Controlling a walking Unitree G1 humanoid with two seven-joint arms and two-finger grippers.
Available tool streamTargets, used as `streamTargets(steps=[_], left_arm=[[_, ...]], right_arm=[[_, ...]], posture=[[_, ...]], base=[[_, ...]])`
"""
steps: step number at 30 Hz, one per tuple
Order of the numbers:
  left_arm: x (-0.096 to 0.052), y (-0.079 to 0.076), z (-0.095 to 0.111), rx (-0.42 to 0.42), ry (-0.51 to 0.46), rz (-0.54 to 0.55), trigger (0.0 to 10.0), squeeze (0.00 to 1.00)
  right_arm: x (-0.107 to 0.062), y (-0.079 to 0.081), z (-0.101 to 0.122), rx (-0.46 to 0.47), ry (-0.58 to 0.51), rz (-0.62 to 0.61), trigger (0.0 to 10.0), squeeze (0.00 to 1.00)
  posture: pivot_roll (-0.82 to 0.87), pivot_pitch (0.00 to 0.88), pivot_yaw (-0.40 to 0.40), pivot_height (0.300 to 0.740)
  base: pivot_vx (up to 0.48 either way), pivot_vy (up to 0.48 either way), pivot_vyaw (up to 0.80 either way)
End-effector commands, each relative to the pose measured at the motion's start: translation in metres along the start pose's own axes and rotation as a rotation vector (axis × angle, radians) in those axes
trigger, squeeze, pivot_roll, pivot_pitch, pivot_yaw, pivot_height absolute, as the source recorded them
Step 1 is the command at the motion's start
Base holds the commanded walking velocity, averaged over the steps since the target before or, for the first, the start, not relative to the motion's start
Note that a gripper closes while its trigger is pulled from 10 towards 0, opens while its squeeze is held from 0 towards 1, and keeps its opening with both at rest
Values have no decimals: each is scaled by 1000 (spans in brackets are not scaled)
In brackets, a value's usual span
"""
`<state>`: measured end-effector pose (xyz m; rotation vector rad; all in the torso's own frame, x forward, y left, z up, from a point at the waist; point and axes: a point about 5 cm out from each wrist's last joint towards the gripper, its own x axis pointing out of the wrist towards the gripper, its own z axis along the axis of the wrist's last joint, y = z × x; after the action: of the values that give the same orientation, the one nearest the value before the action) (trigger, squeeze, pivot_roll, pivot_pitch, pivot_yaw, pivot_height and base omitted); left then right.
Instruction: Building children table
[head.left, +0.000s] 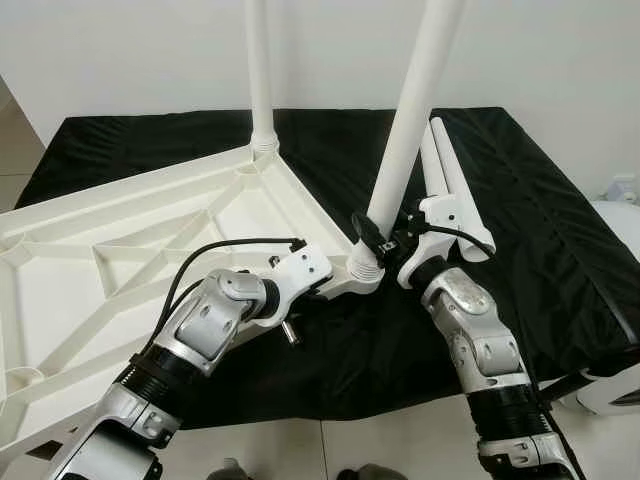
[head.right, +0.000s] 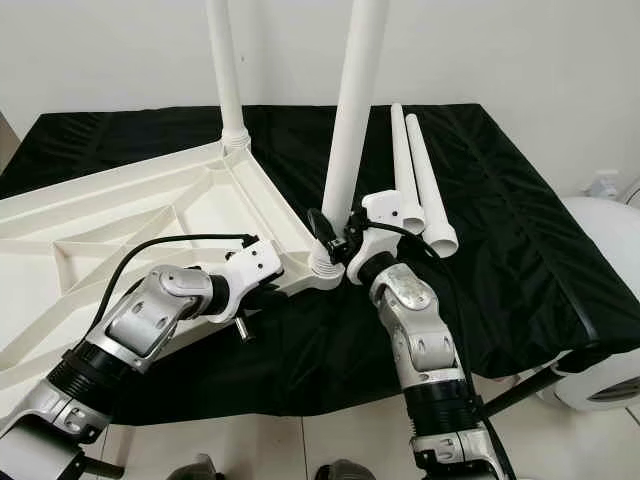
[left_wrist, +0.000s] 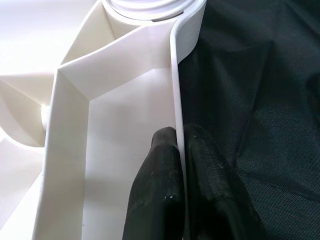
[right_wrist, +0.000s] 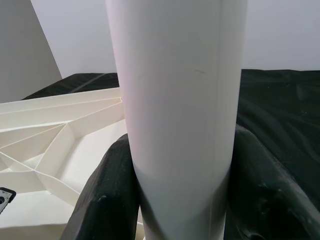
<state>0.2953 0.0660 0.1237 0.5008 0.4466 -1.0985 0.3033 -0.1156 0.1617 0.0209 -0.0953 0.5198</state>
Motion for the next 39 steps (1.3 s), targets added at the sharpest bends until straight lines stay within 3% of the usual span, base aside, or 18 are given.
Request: streamTargets(steps=[1, 15, 39], left_arm=[[2, -1, 3, 28, 7, -7, 10000, 0], [1, -1, 3, 28, 8, -7, 10000, 0], [-1, 1, 6, 38, 3, -6, 10000, 0]], right_arm=[[-2, 19, -28, 47, 124, 87, 10000, 0], [-8, 35, -28, 32, 109, 196, 10000, 0], [-17, 36, -37, -29, 139, 257, 10000, 0]], posture=[[10, 18, -22, 740], [12, 18, -21, 740], [13, 16, -17, 740]], base=[[0, 0, 0], [0, 0, 0], [0, 0, 0]])
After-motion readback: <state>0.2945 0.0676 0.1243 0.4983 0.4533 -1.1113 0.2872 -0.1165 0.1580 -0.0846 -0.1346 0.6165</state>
